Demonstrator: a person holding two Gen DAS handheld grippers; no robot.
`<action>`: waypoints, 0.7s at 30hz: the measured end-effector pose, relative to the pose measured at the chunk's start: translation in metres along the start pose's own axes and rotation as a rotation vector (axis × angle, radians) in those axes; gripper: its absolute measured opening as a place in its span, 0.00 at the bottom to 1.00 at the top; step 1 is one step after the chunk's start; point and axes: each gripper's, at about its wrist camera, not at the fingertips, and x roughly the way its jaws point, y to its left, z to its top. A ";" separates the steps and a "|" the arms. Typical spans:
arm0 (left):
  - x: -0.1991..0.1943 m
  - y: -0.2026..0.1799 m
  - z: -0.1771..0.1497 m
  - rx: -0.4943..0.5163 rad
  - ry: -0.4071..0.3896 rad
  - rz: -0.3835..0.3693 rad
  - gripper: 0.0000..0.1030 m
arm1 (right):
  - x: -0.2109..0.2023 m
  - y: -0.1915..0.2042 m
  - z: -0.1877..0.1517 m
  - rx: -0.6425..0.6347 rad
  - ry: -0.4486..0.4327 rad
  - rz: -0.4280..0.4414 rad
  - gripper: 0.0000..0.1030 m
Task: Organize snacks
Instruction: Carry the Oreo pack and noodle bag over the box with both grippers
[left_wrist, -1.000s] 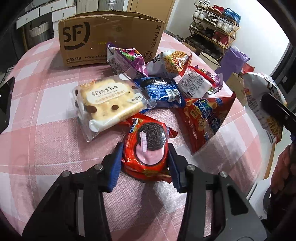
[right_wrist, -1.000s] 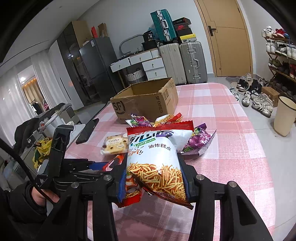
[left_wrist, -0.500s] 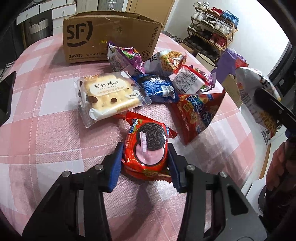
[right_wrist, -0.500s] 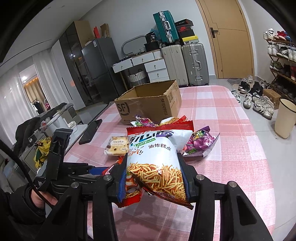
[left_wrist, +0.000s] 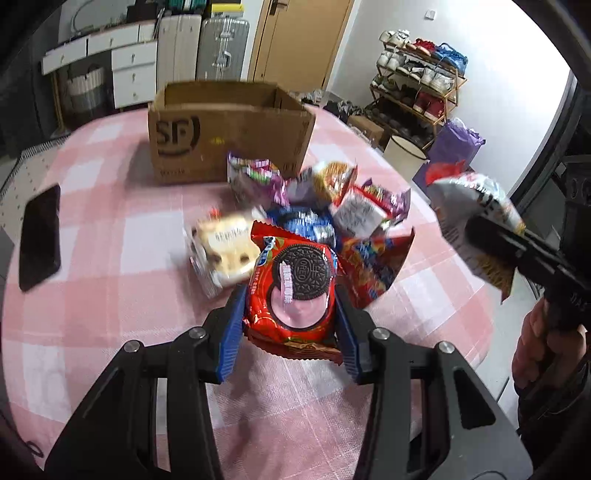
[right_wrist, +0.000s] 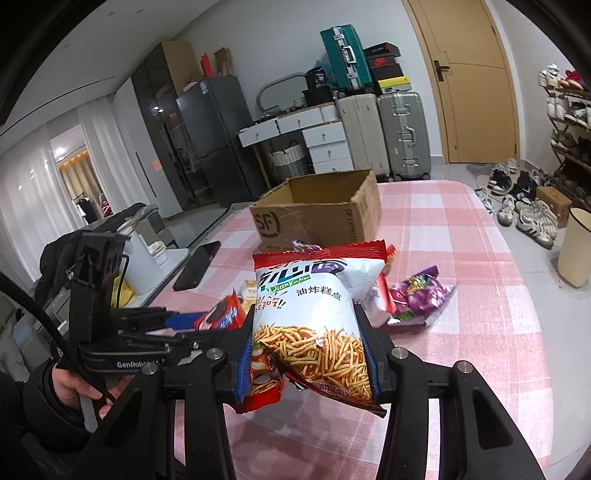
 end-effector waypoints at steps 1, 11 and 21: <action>-0.004 0.000 0.004 0.007 -0.011 0.006 0.41 | 0.000 0.001 0.002 0.000 -0.003 0.006 0.45; -0.054 0.012 0.049 0.037 -0.128 0.062 0.41 | 0.000 0.014 0.044 -0.019 -0.055 0.094 0.45; -0.073 0.054 0.134 -0.010 -0.210 0.103 0.41 | 0.010 0.020 0.112 -0.088 -0.118 0.144 0.45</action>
